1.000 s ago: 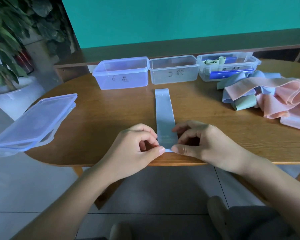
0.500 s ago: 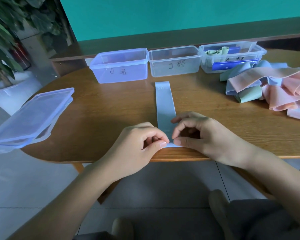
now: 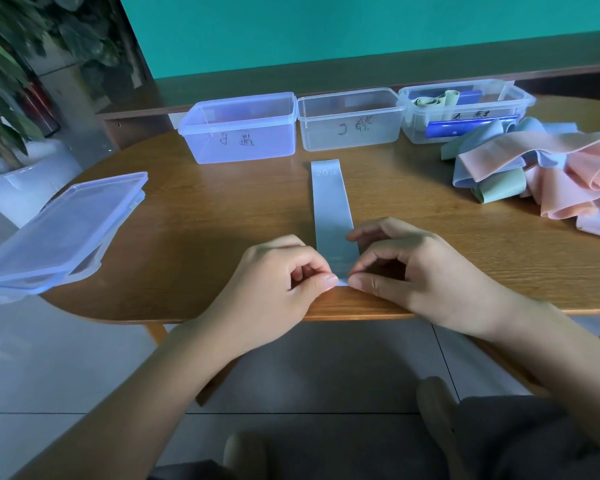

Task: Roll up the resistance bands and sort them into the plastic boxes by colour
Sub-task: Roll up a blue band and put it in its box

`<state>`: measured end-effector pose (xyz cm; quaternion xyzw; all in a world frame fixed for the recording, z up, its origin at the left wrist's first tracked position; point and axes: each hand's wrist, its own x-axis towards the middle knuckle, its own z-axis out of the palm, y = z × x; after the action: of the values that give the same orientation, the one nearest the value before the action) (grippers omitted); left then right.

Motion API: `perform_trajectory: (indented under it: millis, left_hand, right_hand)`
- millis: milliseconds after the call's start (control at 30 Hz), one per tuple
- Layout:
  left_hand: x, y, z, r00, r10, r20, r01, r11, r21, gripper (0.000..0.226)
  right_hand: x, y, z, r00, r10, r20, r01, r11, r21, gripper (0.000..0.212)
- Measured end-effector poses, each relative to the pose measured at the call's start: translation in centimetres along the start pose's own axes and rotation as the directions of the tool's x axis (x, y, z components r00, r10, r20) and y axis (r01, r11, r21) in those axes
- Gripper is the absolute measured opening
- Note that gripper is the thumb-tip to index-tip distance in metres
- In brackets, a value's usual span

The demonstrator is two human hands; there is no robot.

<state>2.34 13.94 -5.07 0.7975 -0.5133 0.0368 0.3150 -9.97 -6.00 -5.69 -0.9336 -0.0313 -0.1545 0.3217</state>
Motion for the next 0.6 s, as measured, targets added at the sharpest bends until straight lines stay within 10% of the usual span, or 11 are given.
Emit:
perform_trajectory:
  millis: [600]
  left_hand:
    - [0.25, -0.13, 0.50, 1.000, 0.022, 0.010, -0.022, 1.000, -0.006, 0.010]
  right_hand:
    - [0.98, -0.09, 0.49, 0.968, 0.203, -0.148, -0.207, 0.978, -0.011, 0.019]
